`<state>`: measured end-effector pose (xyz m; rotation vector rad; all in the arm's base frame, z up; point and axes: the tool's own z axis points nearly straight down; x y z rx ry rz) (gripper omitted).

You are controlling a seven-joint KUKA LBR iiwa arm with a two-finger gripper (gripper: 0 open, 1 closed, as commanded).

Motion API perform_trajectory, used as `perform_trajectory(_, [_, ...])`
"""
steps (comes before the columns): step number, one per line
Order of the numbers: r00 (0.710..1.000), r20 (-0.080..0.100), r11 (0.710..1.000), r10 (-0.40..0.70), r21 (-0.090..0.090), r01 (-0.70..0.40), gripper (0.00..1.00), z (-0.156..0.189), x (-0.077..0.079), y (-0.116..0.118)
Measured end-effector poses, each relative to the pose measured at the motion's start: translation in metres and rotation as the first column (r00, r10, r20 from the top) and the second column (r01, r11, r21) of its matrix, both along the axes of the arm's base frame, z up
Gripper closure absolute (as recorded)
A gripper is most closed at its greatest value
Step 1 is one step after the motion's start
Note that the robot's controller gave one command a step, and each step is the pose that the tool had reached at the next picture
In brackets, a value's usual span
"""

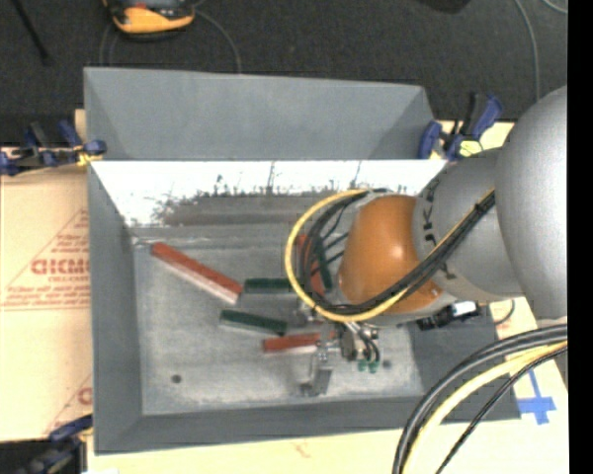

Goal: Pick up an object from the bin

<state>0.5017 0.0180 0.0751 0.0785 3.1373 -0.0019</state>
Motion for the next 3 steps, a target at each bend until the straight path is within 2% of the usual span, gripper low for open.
perform_trajectory(1, [1.0, -0.001, 1.0, 0.003, 0.0, -0.003, 1.0, 0.0, 0.0, 0.0])
perform_trajectory(2, [1.0, -0.001, 1.0, 0.003, 0.0, -0.003, 1.0, 0.0, 0.0, 0.0])
perform_trajectory(3, [1.0, 0.0, 1.0, 0.023, 0.001, -0.023, 1.0, 0.13, -0.013, -0.002])
